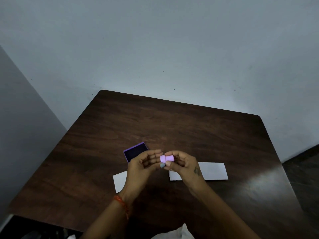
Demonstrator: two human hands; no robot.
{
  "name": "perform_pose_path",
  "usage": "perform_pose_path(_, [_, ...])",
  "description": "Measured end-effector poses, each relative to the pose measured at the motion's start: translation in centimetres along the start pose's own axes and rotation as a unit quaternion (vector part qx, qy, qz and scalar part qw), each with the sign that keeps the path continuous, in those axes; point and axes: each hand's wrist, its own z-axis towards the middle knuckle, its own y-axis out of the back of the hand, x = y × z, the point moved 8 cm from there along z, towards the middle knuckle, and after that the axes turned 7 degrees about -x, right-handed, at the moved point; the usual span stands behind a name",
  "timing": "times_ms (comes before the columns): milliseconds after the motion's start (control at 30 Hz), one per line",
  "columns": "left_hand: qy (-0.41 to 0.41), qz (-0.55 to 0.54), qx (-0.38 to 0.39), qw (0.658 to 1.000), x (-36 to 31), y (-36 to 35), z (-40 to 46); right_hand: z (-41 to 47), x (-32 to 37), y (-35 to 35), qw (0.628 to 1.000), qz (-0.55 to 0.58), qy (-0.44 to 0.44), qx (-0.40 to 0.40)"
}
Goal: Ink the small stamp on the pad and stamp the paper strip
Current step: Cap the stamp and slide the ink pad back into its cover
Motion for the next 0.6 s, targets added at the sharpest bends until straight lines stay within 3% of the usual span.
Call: perform_pose_path(600, [0.012, -0.006, -0.009, 1.0, 0.3, -0.4, 0.1, 0.2, -1.6, 0.3, 0.994, 0.057, -0.089, -0.011])
